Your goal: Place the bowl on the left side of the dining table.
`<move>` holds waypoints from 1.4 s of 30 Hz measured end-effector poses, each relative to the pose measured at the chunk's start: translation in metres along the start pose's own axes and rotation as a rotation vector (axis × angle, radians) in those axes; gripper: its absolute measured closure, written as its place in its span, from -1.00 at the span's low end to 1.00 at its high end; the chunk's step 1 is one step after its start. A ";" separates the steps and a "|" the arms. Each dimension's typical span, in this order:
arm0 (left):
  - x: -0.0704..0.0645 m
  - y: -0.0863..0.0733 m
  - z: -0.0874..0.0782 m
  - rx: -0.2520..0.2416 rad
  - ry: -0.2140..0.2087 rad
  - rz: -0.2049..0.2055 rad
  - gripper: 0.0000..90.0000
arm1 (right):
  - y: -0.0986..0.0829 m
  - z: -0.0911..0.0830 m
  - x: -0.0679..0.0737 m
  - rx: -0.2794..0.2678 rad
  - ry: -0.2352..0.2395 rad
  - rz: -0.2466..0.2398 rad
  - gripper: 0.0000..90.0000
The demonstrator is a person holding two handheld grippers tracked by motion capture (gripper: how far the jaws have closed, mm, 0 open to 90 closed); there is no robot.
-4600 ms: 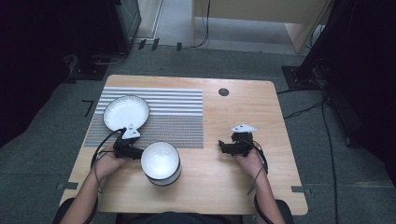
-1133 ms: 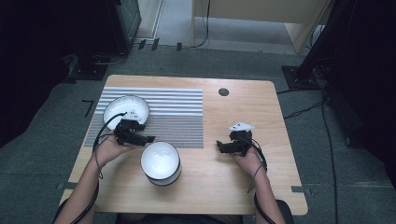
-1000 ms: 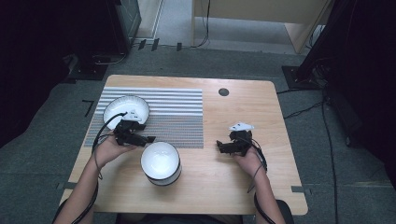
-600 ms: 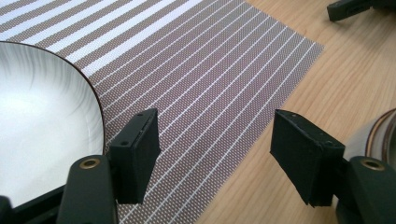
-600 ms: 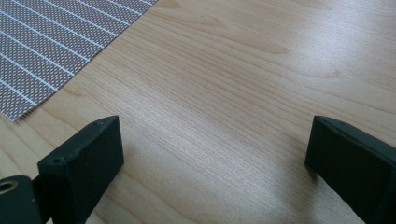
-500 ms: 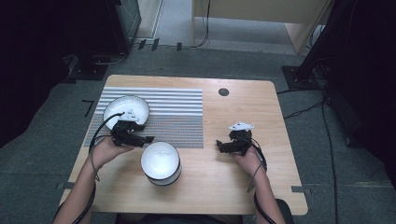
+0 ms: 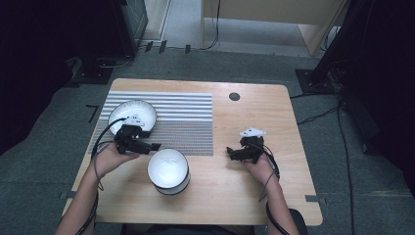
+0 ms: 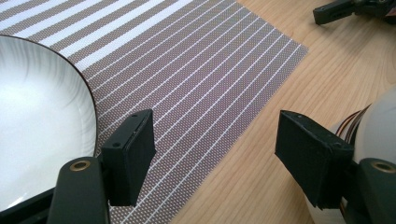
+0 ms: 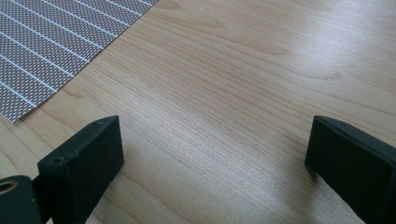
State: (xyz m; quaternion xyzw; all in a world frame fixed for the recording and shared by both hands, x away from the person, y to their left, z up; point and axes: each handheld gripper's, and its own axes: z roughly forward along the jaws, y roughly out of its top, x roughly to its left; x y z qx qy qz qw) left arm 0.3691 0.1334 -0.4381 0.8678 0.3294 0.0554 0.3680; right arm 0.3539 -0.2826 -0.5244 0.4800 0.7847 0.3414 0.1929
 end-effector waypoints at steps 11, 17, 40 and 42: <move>-0.006 0.005 -0.008 -0.006 -0.007 0.009 -0.37 | 0.000 0.000 0.000 0.001 -0.001 0.003 -0.92; -0.007 0.007 -0.013 -0.018 -0.007 0.012 -0.37 | 0.000 0.000 0.000 0.001 -0.002 0.002 -0.92; -0.015 0.014 -0.026 -0.024 -0.021 0.006 -0.35 | 0.000 0.000 0.000 0.001 -0.002 0.003 -0.92; -0.017 0.015 -0.028 -0.024 -0.020 0.010 -0.35 | 0.000 0.000 0.000 0.001 -0.002 0.003 -0.92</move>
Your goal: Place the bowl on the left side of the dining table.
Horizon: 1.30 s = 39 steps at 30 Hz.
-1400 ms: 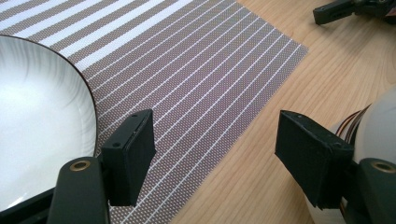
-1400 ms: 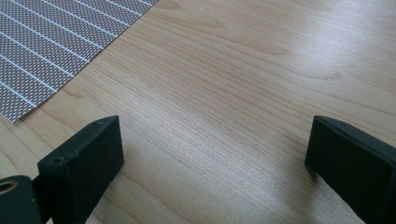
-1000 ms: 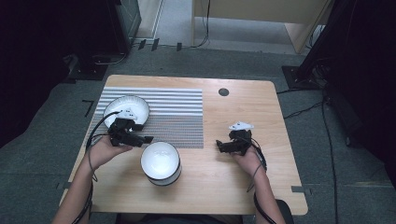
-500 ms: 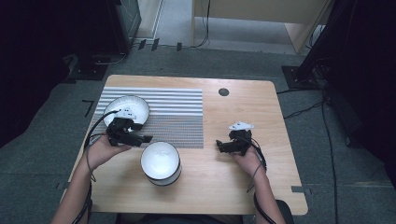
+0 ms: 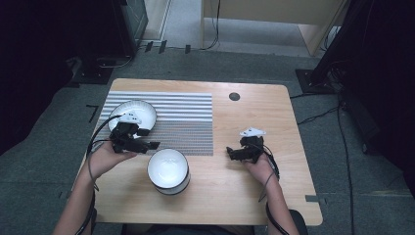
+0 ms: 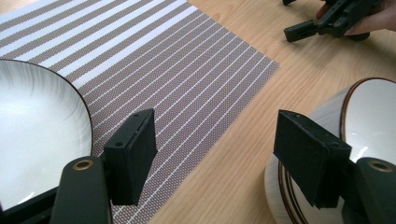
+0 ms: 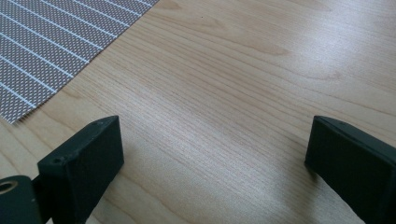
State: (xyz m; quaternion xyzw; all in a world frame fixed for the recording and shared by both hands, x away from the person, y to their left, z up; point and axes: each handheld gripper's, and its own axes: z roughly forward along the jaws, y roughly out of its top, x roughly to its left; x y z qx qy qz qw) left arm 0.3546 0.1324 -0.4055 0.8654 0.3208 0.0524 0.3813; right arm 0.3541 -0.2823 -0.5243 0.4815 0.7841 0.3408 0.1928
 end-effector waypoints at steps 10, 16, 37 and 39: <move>-0.007 0.005 -0.008 -0.012 0.001 0.016 -0.35 | 0.000 0.000 0.000 -0.001 0.000 0.000 -0.92; -0.011 0.008 -0.012 -0.020 -0.001 0.021 -0.35 | 0.000 0.000 0.000 0.000 0.000 0.000 -0.92; -0.027 0.016 -0.021 -0.031 -0.034 0.046 -0.37 | 0.000 0.000 0.000 -0.001 0.000 0.001 -0.92; -0.028 0.016 -0.020 -0.032 -0.038 0.046 -0.37 | 0.000 0.000 0.000 0.000 0.000 0.001 -0.92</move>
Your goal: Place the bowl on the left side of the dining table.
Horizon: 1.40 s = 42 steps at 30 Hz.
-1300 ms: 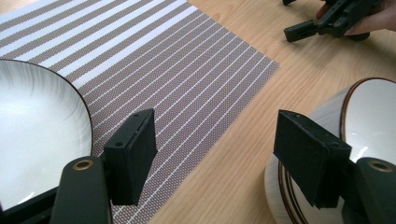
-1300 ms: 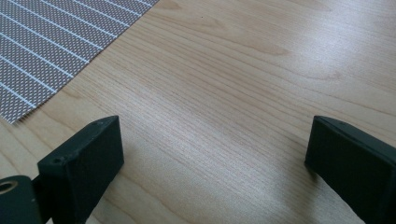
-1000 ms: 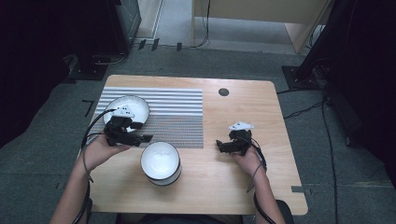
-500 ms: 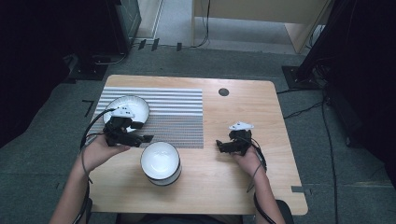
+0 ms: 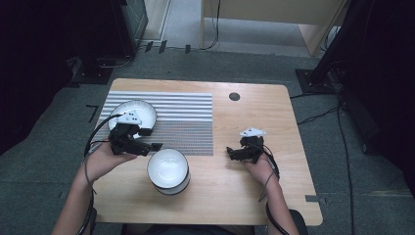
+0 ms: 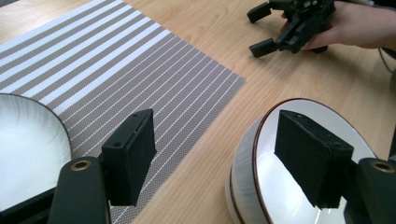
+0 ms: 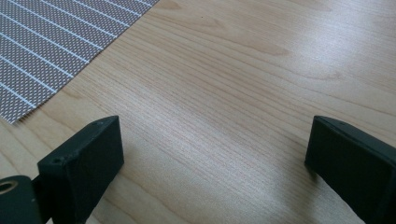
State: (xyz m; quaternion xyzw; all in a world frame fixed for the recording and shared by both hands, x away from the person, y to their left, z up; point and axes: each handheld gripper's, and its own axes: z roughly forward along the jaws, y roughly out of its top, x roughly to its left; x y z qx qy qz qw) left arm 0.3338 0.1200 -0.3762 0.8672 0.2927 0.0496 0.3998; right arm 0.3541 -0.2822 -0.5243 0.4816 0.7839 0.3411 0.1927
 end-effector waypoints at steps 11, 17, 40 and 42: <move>-0.006 0.000 0.007 0.019 -0.010 0.025 -0.36 | 0.000 0.000 0.000 0.000 0.000 0.002 -0.92; -0.007 -0.003 0.017 0.040 -0.023 0.023 -0.35 | 0.000 0.000 0.000 0.000 0.000 0.000 -0.92; -0.007 -0.014 0.034 0.069 -0.062 0.052 -0.28 | 0.000 0.000 0.000 0.000 0.000 -0.001 -0.92; -0.006 -0.014 0.035 0.068 -0.062 0.048 -0.21 | 0.000 0.000 0.000 0.000 0.000 -0.001 -0.92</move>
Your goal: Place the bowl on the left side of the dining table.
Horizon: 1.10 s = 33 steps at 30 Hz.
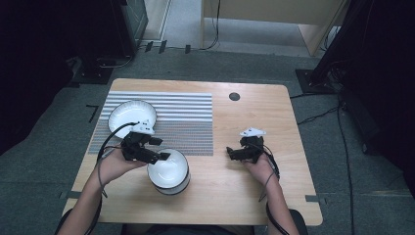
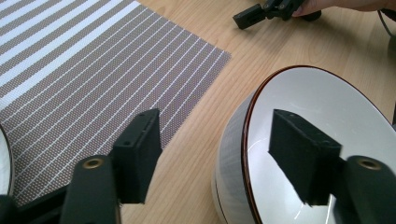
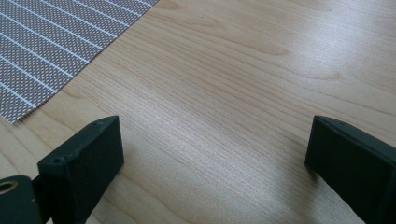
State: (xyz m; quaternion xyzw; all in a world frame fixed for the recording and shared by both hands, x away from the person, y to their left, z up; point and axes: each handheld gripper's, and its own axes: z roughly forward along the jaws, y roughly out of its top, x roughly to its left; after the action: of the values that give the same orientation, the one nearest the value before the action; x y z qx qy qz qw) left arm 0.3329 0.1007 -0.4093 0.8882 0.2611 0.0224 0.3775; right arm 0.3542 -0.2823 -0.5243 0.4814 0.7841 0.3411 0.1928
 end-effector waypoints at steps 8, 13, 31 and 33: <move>0.000 -0.002 0.005 0.024 -0.011 -0.002 -0.03 | 0.000 0.000 0.000 0.000 0.000 0.000 -0.92; -0.002 -0.002 0.008 0.037 -0.009 0.005 0.05 | 0.000 0.000 0.000 0.000 0.000 0.000 -0.92; 0.000 -0.004 0.013 0.061 -0.068 -0.029 0.51 | 0.000 0.000 0.000 -0.001 -0.001 -0.002 -0.92; 0.001 -0.005 0.013 0.062 -0.082 -0.036 0.60 | 0.000 0.000 0.000 -0.001 -0.001 -0.003 -0.92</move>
State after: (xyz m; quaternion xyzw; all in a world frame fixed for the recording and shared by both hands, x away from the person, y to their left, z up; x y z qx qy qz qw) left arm 0.3343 0.0952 -0.4219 0.8947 0.2619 -0.0290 0.3606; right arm 0.3543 -0.2824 -0.5244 0.4804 0.7844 0.3412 0.1937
